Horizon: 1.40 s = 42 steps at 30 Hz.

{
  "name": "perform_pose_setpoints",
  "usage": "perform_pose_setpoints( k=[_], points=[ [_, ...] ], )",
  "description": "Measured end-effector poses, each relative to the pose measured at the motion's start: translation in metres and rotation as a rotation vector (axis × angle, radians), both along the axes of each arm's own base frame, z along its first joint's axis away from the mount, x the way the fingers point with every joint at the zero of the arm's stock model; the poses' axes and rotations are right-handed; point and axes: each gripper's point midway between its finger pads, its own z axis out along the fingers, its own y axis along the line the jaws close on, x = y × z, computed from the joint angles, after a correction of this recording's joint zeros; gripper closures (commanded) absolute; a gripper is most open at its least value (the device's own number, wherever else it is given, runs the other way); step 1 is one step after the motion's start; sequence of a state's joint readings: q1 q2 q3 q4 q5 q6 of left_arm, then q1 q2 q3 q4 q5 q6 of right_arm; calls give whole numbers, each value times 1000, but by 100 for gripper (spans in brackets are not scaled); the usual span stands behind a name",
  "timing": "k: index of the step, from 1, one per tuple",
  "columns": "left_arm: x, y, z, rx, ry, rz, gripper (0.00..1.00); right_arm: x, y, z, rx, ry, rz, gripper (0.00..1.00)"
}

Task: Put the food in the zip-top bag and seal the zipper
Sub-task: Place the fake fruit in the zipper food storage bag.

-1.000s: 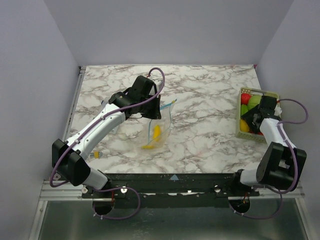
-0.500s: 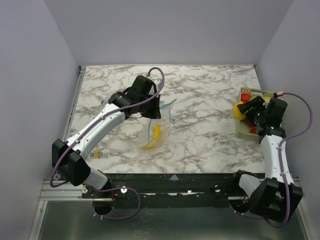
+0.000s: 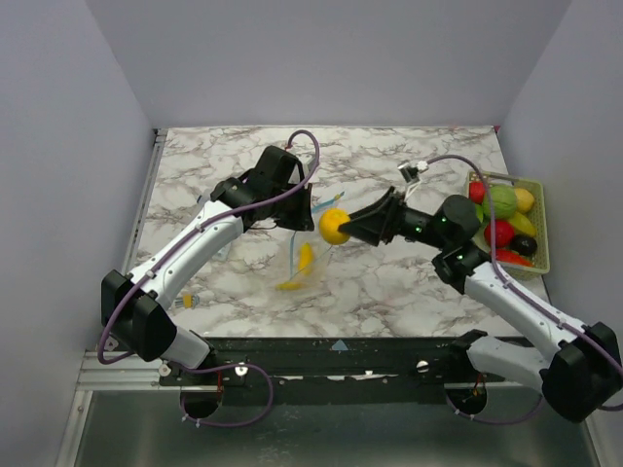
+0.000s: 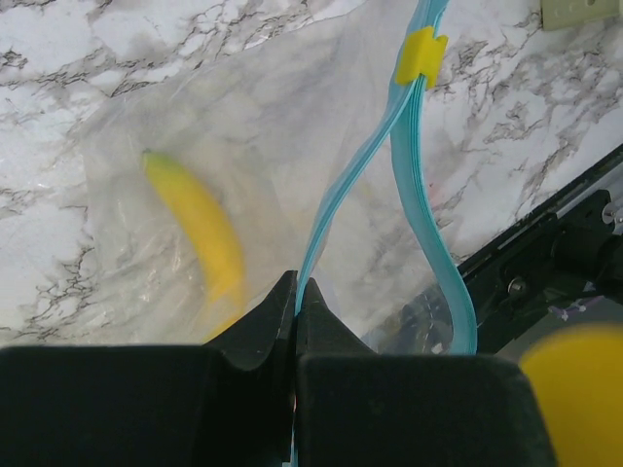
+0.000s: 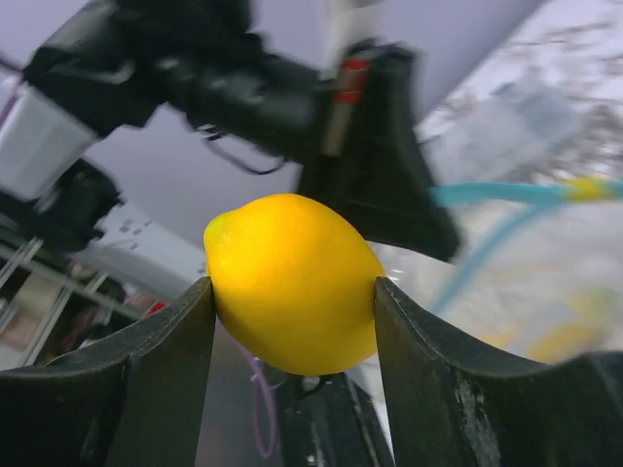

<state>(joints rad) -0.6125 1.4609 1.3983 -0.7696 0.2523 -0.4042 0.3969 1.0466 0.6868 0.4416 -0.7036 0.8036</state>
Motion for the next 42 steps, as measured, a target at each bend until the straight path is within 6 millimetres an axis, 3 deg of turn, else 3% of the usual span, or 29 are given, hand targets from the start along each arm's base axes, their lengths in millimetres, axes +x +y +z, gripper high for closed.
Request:
perform_pose_setpoints(
  k=[3, 7, 10, 14, 17, 23, 28, 34, 42],
  points=[
    [1, 0, 1, -6, 0, -1, 100, -41, 48, 19, 52, -81, 181, 100],
    [1, 0, 1, -10, 1, -2, 100, -58, 72, 31, 122, -163, 239, 100],
    [1, 0, 0, -11, 2, -1, 100, -53, 72, 25, 160, -187, 204, 99],
    [3, 1, 0, -11, -1, 0, 100, -45, 70, 9, 169, -171, 155, 87],
    [4, 2, 0, -11, -2, 4, 100, -41, 66, 2, 166, -166, 112, 70],
    [4, 0, 1, -20, -4, -1, 100, -32, 58, 7, 157, -192, 28, 40],
    [3, 1, 0, -23, 3, -3, 100, -21, 55, 0, 121, -175, -34, 24],
    [3, 0, 0, -31, 6, -8, 100, -12, 54, -15, 58, -137, -69, 21],
    [2, -1, 0, -37, 10, -15, 100, -6, 47, -12, 15, -144, -121, 22]
  ],
)
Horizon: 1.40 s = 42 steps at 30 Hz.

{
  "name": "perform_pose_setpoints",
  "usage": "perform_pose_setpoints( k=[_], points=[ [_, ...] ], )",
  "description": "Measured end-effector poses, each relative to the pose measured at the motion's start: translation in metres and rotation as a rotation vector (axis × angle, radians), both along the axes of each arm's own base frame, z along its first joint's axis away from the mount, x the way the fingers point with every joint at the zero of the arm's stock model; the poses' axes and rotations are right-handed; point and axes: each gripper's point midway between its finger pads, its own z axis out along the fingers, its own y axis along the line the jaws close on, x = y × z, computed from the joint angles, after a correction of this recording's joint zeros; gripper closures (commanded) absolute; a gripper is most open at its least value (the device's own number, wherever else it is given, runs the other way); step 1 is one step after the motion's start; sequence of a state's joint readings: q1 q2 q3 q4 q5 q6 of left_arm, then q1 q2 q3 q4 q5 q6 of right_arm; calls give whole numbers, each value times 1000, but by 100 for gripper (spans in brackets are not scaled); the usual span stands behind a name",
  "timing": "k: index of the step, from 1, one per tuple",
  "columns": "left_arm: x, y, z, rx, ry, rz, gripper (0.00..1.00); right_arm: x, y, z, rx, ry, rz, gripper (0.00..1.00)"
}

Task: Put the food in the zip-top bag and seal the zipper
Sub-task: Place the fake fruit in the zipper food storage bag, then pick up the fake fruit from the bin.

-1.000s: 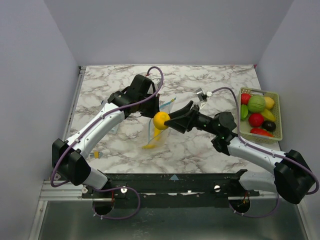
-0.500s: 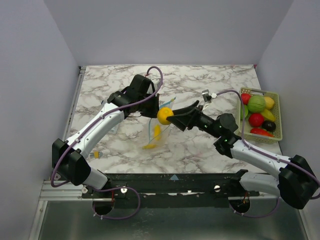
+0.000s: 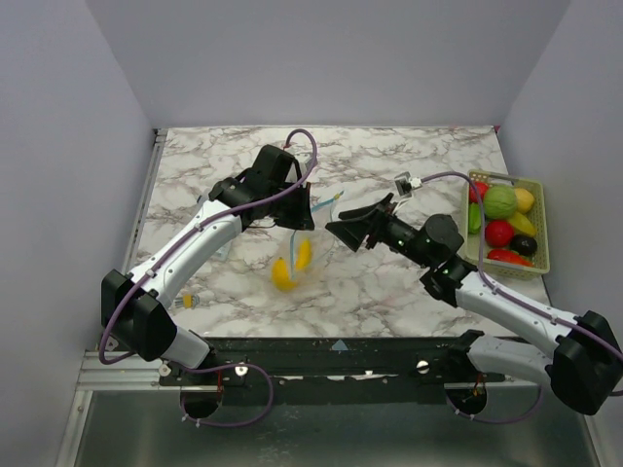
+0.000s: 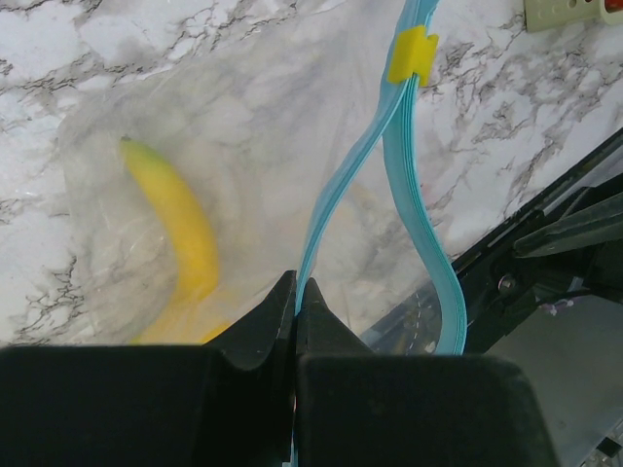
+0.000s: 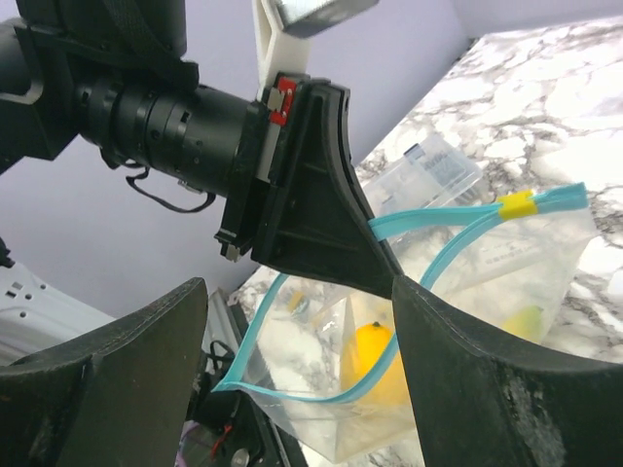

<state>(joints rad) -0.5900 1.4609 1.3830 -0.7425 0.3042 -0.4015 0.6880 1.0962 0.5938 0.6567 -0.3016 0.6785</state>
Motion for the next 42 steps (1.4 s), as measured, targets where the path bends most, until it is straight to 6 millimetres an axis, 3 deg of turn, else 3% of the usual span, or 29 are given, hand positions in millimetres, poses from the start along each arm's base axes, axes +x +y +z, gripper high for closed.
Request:
perform_pose_setpoints(
  k=[9, 17, 22, 27, 33, 39, 42],
  points=[
    [0, 0, 0, -2, 1, -2, 100, 10, -26, 5, -64, 6, -153, 21],
    [-1, -1, 0, -3, 2, -3, 100, 33, -80, -14, -189, 88, -458, 22],
    [-1, -1, 0, -3, 3, -3, 100, 46, -133, -12, -240, 125, -669, 20],
    [-1, 0, -1, -2, 5, -4, 100, 69, -221, -20, -305, 233, -983, 19],
    [-1, 0, -1, -2, 5, -4, 100, 69, -312, -53, -409, 437, -1299, 20],
    [-1, 0, -1, -2, 6, -4, 100, 72, -363, -94, -509, 630, -1440, 21],
    [-1, 0, -1, -2, 6, -4, 100, 73, -380, -116, -557, 717, -1471, 23]
  ],
)
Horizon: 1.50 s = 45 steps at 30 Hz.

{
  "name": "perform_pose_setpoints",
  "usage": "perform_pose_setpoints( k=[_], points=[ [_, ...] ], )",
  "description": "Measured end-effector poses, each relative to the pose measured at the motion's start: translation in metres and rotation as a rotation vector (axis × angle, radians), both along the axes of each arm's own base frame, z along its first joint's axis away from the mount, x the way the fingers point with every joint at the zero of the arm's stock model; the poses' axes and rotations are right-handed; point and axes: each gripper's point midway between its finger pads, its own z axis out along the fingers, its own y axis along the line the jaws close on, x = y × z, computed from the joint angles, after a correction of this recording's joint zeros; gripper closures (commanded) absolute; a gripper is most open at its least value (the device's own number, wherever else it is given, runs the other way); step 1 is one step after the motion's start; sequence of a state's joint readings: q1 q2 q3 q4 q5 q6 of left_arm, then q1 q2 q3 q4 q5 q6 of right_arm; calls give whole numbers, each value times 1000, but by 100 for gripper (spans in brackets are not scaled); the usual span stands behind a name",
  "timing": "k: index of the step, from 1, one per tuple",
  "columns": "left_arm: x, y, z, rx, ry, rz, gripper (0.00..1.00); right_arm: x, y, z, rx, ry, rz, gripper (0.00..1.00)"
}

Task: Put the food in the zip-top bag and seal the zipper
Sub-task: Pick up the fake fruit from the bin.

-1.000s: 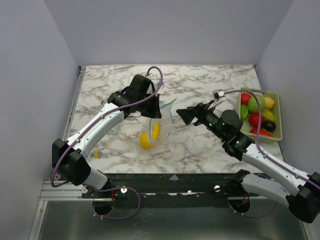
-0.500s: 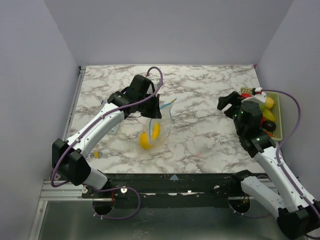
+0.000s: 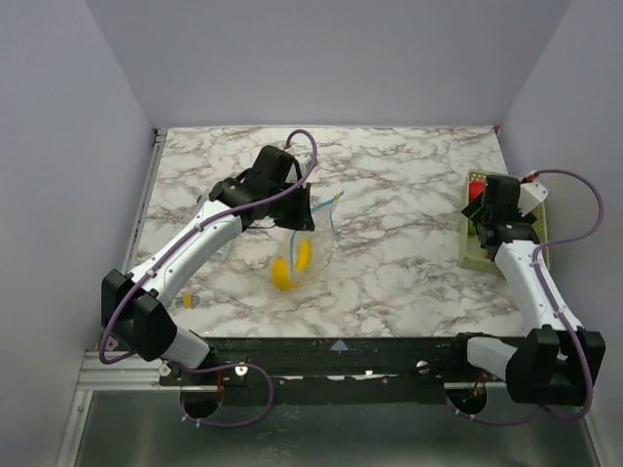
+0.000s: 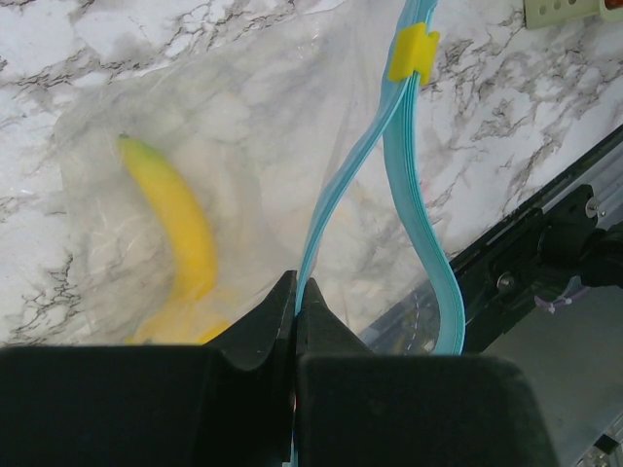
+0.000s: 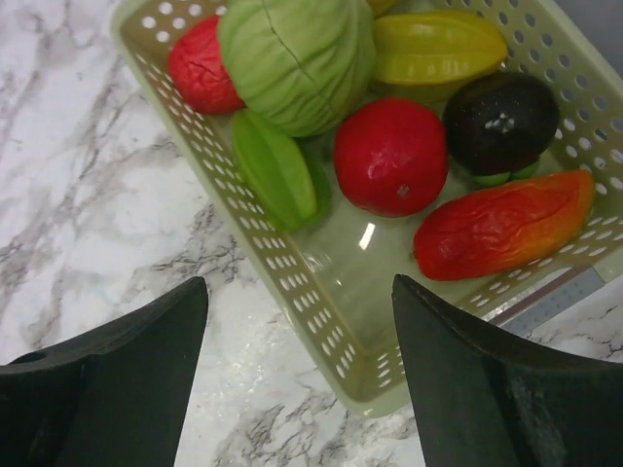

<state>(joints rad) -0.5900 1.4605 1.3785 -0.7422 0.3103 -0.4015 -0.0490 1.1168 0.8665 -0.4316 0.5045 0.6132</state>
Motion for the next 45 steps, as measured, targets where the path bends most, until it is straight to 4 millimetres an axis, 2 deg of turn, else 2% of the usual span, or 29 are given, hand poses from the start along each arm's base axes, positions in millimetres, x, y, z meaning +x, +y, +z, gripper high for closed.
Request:
perform_pose_setpoints(
  k=[4, 7, 12, 19, 24, 33, 35, 38, 41, 45],
  points=[
    [0, 0, 0, 0, 0, 0, 100, 6, -8, -26, 45, 70, -9, 27],
    [0, 0, 0, 0, 0, 0, 100, 14, -15, -38, 94, 71, -9, 34],
    [0, 0, 0, 0, 0, 0, 100, 31, -29, -57, 185, 49, 1, 35],
    [0, 0, 0, 0, 0, 0, 100, 51, -26, -75, 283, 7, 82, 31],
    [0, 0, 0, 0, 0, 0, 100, 66, -28, -87, 350, -34, 131, 33],
    [2, 1, -3, 4, 7, 6, 100, 79, -28, -109, 389, -65, 160, 37],
    [3, 1, -6, 8, 15, 7, 100, 83, -30, -112, 384, -74, 163, 49],
    [5, 1, -10, 10, 27, 11, 100, 88, -33, -119, 370, -53, 171, 76],
    [7, -3, -15, 6, 44, 2, 100, 92, -39, -119, 350, -41, 174, 81],
    [13, -5, -32, 24, 84, 5, 100, 74, -34, -114, 348, 7, 171, 84]
  ],
)
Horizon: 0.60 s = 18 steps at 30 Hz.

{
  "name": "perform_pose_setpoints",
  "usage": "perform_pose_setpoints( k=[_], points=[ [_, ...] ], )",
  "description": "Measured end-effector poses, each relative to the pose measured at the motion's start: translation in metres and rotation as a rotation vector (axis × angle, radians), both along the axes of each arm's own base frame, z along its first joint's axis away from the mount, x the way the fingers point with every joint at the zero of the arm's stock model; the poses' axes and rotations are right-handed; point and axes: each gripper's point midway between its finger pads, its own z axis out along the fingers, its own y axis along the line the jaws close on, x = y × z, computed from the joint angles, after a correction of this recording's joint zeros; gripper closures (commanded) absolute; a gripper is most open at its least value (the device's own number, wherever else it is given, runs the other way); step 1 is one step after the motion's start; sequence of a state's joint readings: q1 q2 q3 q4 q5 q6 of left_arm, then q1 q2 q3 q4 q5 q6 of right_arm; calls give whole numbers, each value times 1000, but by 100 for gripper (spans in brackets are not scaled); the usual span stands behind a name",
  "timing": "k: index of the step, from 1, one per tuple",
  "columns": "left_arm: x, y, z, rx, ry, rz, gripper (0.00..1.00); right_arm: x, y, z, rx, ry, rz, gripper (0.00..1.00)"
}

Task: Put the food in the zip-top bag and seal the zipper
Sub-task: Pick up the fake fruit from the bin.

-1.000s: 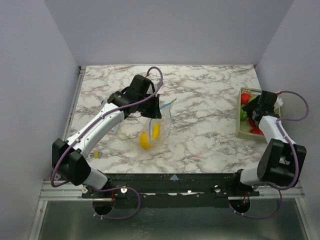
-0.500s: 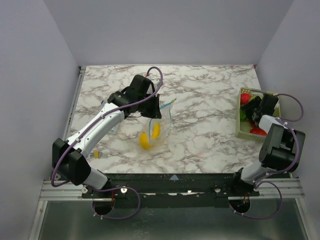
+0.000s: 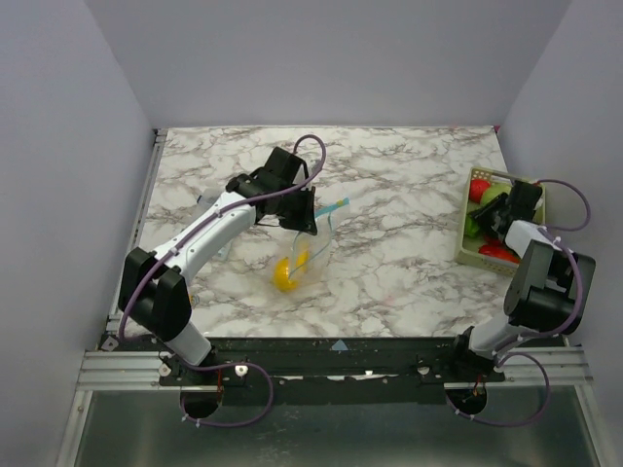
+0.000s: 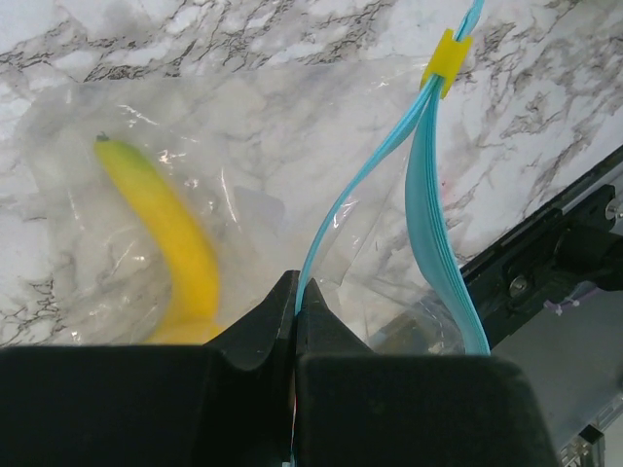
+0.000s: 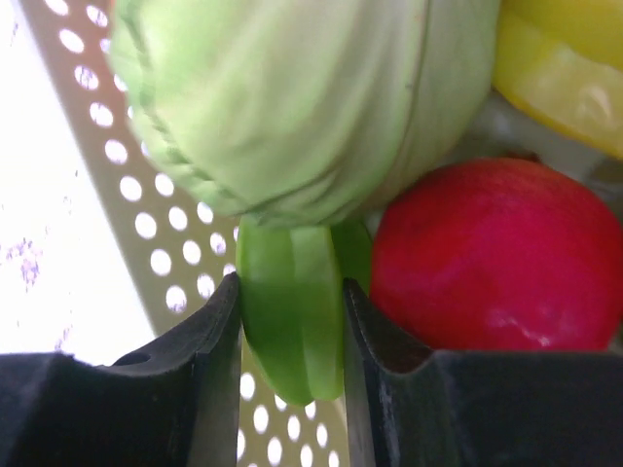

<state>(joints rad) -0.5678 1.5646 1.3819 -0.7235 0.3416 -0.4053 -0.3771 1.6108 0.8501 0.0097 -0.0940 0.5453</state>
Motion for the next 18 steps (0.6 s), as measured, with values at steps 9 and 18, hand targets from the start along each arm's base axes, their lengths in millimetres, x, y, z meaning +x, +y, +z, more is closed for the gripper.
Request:
perform_pose_setpoints(
  k=[9, 18],
  points=[
    [5, 2, -14, 34, 18, 5, 100, -40, 6, 36, -51, 77, 13, 97],
    [-2, 2, -7, 56, -16, -8, 100, -40, 1, 78, -110, 29, 4, 100]
  ],
)
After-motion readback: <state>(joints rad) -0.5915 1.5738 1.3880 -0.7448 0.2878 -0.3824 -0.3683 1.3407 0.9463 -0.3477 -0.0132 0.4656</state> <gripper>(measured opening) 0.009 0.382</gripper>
